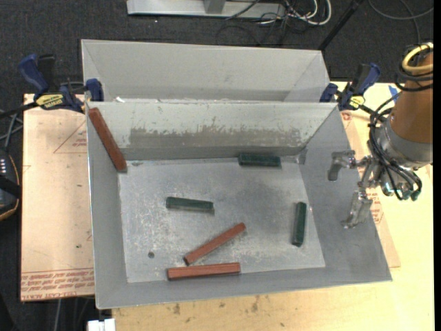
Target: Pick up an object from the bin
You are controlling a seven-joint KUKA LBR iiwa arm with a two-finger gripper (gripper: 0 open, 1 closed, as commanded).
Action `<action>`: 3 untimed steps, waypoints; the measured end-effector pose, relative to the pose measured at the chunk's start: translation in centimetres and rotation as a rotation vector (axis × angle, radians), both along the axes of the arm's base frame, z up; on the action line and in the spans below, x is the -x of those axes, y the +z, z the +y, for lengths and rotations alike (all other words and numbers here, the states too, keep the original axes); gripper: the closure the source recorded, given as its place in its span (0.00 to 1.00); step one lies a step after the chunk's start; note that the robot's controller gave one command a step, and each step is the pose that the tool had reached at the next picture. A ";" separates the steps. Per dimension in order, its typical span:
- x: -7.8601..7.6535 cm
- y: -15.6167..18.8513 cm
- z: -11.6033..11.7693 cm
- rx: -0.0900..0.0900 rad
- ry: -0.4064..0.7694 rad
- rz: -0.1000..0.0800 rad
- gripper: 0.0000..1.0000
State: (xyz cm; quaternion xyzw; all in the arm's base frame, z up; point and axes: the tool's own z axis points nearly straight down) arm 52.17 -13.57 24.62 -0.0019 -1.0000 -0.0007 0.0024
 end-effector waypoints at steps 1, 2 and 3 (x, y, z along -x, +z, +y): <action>-0.1 0.3 0.1 0.001 0.003 -0.007 0.00; -0.2 0.2 0.1 0.002 0.002 -0.008 0.00; 0.0 -3.3 0.2 -0.002 0.003 0.007 0.00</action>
Offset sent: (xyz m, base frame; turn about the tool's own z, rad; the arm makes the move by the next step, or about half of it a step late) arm 0.0205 0.0007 -0.1762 0.0903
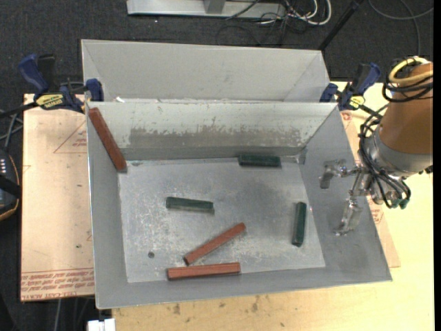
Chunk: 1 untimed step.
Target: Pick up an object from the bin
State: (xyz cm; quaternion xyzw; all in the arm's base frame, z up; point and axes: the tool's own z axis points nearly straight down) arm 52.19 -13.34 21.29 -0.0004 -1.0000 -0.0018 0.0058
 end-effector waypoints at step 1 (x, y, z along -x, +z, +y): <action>-0.4 4.2 -0.3 0.008 -0.007 -0.029 0.00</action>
Offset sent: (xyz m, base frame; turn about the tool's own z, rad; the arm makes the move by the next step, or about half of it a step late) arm -0.0080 -0.0022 -0.1429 0.3517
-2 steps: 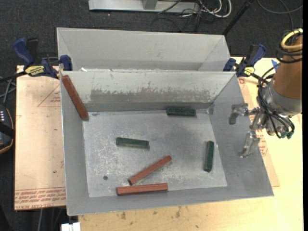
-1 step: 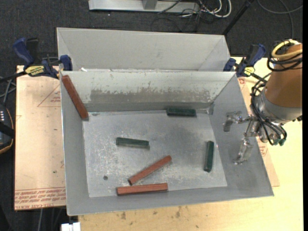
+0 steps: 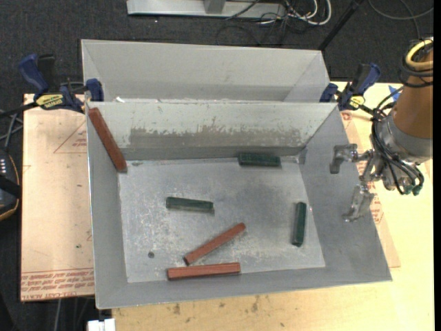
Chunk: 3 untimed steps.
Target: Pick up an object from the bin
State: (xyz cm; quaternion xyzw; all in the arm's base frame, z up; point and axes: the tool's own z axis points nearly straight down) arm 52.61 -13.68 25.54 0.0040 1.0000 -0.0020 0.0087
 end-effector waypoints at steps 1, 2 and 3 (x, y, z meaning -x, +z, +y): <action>0.5 -6.6 0.0 -0.005 -0.117 0.011 0.00; 0.5 -12.4 -0.3 -0.005 -0.073 0.013 0.00; 1.1 -16.2 0.3 -0.003 0.278 0.017 0.00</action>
Offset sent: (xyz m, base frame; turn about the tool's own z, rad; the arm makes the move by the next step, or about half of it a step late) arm -0.0066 -0.0100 -0.1763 -0.1151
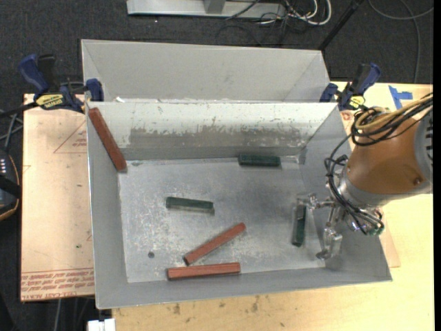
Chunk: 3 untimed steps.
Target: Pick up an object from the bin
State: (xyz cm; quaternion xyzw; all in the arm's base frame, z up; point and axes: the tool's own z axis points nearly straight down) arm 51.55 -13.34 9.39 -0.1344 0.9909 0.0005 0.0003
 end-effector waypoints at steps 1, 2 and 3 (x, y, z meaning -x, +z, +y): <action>-1.2 -1.7 1.8 0.000 0.085 -0.002 0.00; -4.3 -2.2 2.8 0.001 0.697 -0.003 1.00; -4.3 -2.2 2.8 0.001 0.696 -0.003 1.00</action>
Offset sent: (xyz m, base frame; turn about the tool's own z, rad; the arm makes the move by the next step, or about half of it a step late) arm 0.0417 0.0270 -0.0229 -0.6999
